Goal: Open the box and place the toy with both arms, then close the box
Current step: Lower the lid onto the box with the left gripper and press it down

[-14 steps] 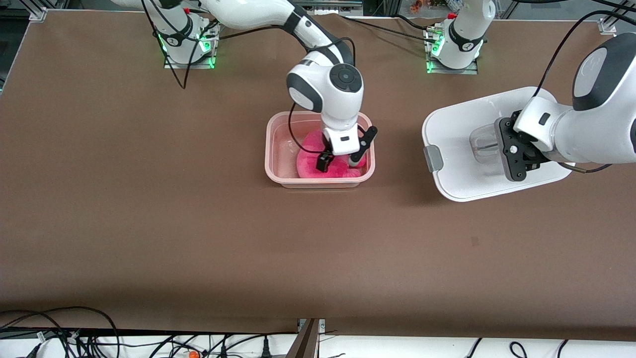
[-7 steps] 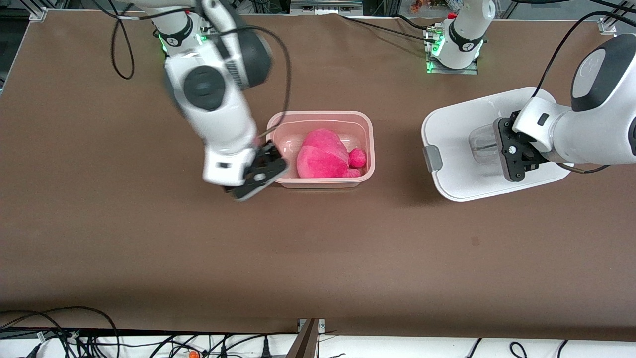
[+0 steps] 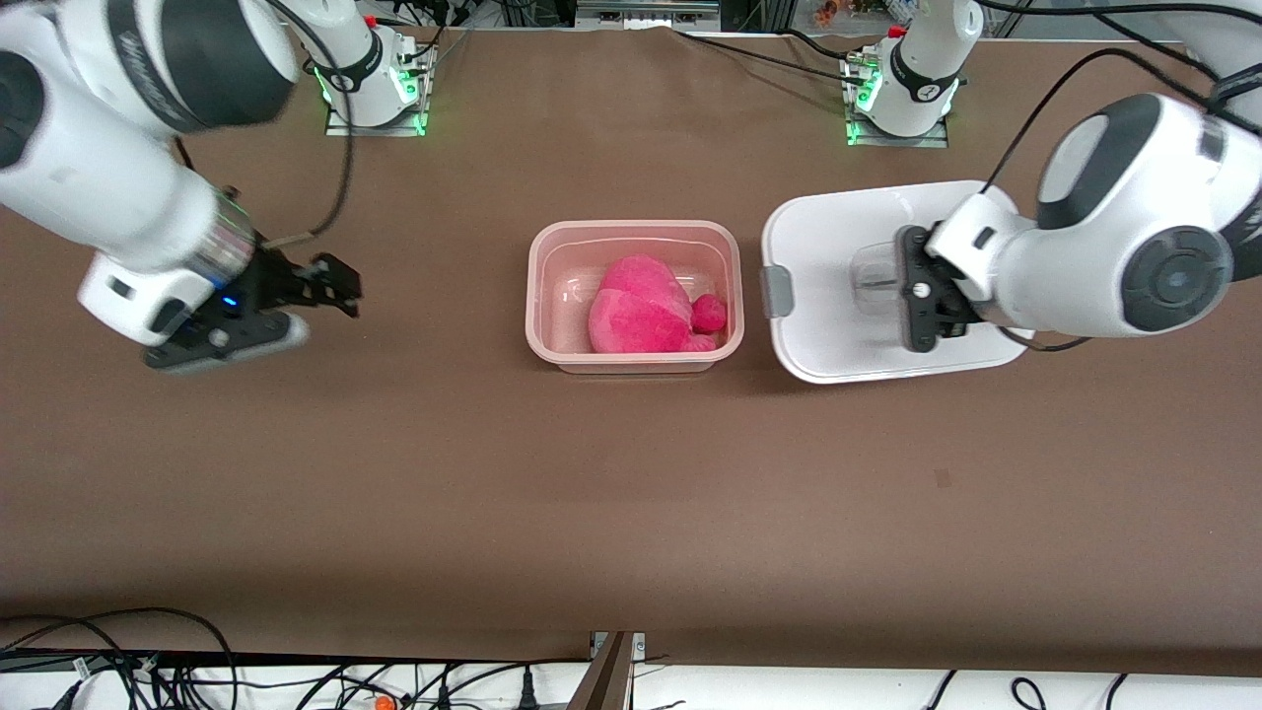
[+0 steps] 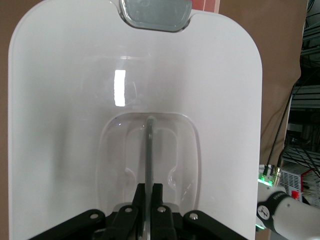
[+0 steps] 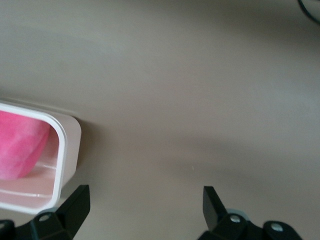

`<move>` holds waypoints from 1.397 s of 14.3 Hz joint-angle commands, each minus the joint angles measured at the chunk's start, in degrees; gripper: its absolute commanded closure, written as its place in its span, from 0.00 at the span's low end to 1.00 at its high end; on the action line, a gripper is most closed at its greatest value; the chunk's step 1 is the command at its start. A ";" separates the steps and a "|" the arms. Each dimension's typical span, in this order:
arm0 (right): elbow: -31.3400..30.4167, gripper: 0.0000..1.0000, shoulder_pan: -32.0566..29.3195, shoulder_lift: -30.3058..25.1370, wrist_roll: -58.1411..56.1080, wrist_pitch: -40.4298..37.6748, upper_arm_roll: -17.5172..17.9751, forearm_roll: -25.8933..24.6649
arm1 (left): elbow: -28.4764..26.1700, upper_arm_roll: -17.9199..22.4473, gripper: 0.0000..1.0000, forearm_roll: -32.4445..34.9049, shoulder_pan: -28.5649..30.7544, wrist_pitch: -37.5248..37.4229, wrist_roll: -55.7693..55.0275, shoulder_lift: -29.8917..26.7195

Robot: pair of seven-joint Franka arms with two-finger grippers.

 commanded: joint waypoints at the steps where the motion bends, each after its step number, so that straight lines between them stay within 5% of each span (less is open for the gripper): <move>1: -13.10 0.00 0.77 -11.98 3.31 1.28 -2.15 0.46 | 1.45 0.23 1.00 -0.88 -6.35 4.43 0.57 2.36; 4: -14.00 0.00 -0.10 -13.68 3.06 0.58 -2.87 -1.73 | 1.36 0.32 1.00 -0.70 -12.95 13.13 0.39 4.64; 7: -13.56 0.00 -12.11 -13.50 2.70 0.58 8.61 -4.46 | 1.10 0.93 1.00 0.00 -19.80 20.70 -4.06 5.70; 8: -13.56 0.00 -13.02 -13.59 2.27 0.66 9.43 -4.55 | 0.84 1.02 1.00 0.09 -21.13 22.46 -7.66 6.75; 11: -12.95 0.00 -13.11 -13.85 2.17 0.58 9.26 -4.03 | 0.93 0.93 1.00 7.45 -26.22 25.90 -10.94 9.65; 20: -10.31 0.00 -13.29 -12.53 0.50 0.31 9.17 -4.99 | -1.18 1.37 1.00 10.81 -30.20 31.35 -18.86 13.62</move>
